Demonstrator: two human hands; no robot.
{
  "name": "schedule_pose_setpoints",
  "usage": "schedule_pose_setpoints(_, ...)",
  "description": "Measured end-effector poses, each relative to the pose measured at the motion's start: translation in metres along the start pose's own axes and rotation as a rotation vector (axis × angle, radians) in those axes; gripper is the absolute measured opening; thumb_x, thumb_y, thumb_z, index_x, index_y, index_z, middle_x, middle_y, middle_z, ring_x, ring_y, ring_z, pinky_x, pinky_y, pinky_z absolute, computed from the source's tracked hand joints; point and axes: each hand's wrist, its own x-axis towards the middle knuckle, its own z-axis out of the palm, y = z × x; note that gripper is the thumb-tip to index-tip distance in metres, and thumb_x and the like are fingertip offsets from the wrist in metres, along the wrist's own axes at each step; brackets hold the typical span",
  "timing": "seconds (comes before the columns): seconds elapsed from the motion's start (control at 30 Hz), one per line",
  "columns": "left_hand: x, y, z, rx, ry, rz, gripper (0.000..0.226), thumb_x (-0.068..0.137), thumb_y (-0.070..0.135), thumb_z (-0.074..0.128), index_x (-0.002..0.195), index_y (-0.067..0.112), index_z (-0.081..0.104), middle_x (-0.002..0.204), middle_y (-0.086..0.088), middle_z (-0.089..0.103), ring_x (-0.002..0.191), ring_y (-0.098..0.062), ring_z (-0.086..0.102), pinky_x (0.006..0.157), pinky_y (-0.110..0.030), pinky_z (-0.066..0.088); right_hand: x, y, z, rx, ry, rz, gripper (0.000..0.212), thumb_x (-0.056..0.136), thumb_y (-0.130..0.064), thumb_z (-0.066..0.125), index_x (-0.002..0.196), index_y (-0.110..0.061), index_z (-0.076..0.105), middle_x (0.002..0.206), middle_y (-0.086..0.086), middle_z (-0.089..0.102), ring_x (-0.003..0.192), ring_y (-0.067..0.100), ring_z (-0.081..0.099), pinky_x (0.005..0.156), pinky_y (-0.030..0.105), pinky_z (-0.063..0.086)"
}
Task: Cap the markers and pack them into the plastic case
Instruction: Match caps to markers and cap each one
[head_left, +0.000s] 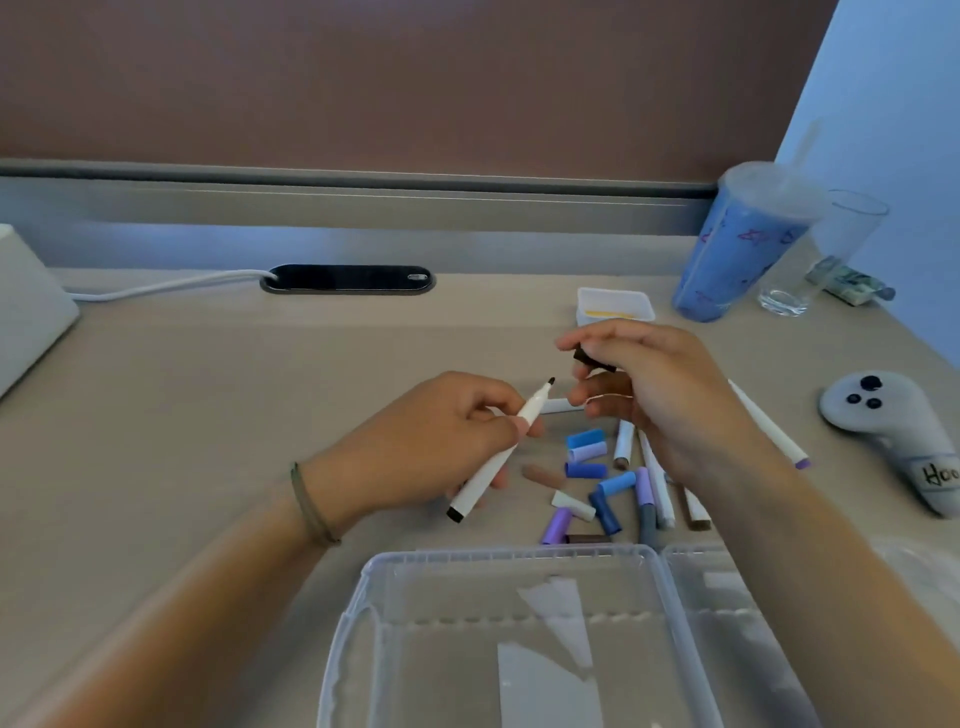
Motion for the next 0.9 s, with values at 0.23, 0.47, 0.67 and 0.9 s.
schedule_pose_setpoints(0.23,-0.001,0.002,-0.001,0.111,0.040,0.110,0.024,0.104,0.028,0.047,0.102,0.029,0.071,0.067,0.009,0.064,0.053,0.000,0.060,0.054,-0.019,0.048,-0.003,-0.006,-0.005,-0.194,0.008,-0.124,0.017,0.094,-0.024,0.072,0.084,-0.010,0.074,0.059,-0.001,0.061,0.054,0.011,0.055,0.052,0.022,0.048)
schedule_pose_setpoints(0.47,-0.002,-0.002,0.010,0.087,0.089,0.128,0.024,0.104,0.030,0.048,0.109,0.030,0.071,0.069,0.003,0.070,0.059,-0.005,0.065,0.061,-0.021,0.054,-0.008,0.007,0.008,-0.296,-0.010,-0.232,0.014,0.095,-0.024,0.070,0.091,-0.014,0.079,0.061,-0.005,0.065,0.053,0.004,0.057,0.055,0.016,0.050)
schedule_pose_setpoints(0.67,-0.005,-0.004,0.011,-0.123,0.211,0.061,0.024,0.102,0.021,0.056,0.098,0.013,0.079,0.072,-0.004,0.074,0.063,-0.012,0.065,0.064,-0.020,0.057,-0.015,0.003,0.010,-0.355,-0.036,-0.298,0.024,0.103,-0.008,0.056,0.113,-0.014,0.077,0.085,0.003,0.076,0.076,0.018,0.074,0.069,0.022,0.060)
schedule_pose_setpoints(0.9,0.002,-0.007,0.003,-0.032,0.203,0.018,0.020,0.099,0.018,0.060,0.096,0.010,0.078,0.072,-0.002,0.074,0.065,-0.014,0.067,0.069,-0.024,0.059,-0.008,0.006,0.012,-0.344,-0.123,-0.254,0.024,0.102,-0.006,0.057,0.115,-0.013,0.076,0.084,0.005,0.077,0.075,0.016,0.075,0.074,0.024,0.062)
